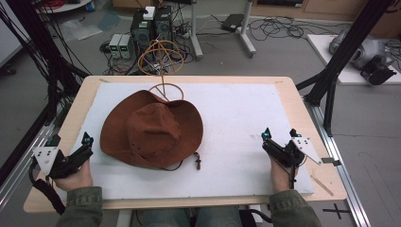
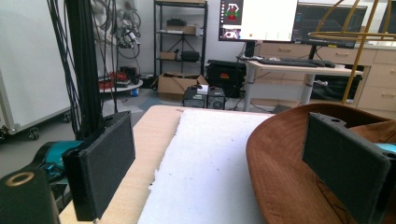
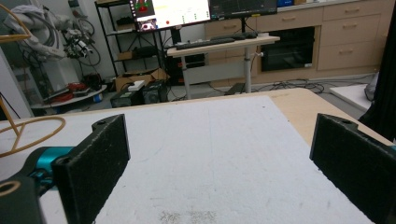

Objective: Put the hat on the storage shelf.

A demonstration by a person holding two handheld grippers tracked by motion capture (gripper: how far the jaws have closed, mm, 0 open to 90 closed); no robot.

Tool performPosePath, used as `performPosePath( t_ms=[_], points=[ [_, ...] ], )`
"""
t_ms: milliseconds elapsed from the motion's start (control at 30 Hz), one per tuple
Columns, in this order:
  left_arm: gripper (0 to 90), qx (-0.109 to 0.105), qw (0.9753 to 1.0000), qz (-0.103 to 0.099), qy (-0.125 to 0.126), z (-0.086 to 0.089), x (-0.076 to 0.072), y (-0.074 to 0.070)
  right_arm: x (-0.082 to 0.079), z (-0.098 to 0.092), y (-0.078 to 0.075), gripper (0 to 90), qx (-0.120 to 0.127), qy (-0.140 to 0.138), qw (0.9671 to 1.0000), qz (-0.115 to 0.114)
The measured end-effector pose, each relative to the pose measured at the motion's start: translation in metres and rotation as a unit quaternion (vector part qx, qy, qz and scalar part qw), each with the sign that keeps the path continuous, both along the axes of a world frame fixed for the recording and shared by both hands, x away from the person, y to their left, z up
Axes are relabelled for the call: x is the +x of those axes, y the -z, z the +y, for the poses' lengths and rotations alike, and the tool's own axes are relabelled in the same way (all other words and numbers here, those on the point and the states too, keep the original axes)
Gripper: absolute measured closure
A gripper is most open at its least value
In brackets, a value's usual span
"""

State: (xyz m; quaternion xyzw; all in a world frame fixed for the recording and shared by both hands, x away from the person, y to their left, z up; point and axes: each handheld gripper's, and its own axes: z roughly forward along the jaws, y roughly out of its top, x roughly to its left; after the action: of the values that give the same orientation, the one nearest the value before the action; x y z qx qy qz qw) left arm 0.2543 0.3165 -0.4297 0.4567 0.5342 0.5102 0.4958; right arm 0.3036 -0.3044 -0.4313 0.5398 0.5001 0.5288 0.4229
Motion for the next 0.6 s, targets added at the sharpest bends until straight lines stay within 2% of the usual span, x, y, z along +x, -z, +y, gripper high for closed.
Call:
performPosePath(
  t_ms=[600],
  points=[
    [10.1, -0.002, 1.0000, 0.000, -0.003, 0.0004, 0.0003, 0.0002, -0.0001, 0.0000, 0.0000, 4.4, -0.005, 0.003, 1.0000, -0.003]
  ],
)
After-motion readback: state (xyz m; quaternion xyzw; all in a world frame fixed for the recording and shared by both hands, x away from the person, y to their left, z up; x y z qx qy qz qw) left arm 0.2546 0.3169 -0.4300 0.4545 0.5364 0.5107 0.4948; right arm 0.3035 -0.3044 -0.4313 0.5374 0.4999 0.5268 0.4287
